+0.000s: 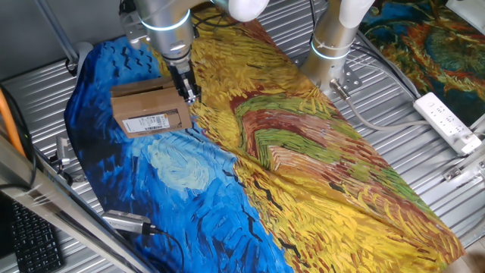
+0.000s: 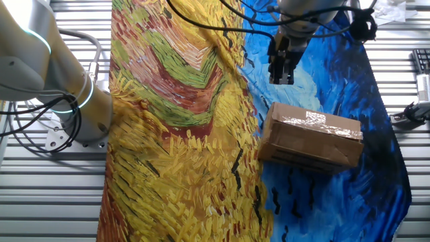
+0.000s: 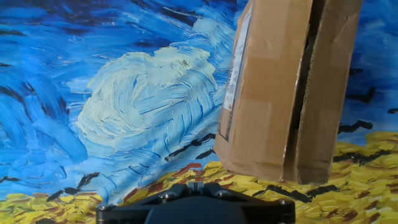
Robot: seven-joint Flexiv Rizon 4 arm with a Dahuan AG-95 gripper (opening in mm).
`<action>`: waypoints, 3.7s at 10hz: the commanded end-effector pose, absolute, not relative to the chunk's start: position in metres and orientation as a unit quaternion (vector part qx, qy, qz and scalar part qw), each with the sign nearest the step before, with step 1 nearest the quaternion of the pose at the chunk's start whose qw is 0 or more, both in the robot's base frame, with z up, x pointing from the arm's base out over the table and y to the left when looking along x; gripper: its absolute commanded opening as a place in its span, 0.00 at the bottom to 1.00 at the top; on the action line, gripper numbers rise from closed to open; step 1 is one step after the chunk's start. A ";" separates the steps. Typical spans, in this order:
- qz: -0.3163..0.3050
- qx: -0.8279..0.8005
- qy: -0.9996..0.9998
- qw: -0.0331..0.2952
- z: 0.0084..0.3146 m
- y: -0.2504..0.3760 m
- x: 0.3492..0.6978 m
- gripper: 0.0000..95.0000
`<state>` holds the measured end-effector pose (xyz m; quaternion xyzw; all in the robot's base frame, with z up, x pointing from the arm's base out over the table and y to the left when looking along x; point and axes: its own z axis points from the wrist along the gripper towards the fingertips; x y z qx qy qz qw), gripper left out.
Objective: Open a box
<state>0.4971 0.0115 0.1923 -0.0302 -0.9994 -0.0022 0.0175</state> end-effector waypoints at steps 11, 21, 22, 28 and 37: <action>0.000 -0.046 -0.999 0.013 0.196 0.011 0.494 0.00; -0.002 -0.052 -0.999 0.016 0.197 0.013 0.496 0.00; -0.002 -0.052 -0.999 0.016 0.197 0.013 0.496 0.00; -0.001 -0.013 -1.000 0.010 0.182 -0.012 0.521 0.00; -0.003 0.029 -1.000 0.006 0.175 -0.044 0.546 0.00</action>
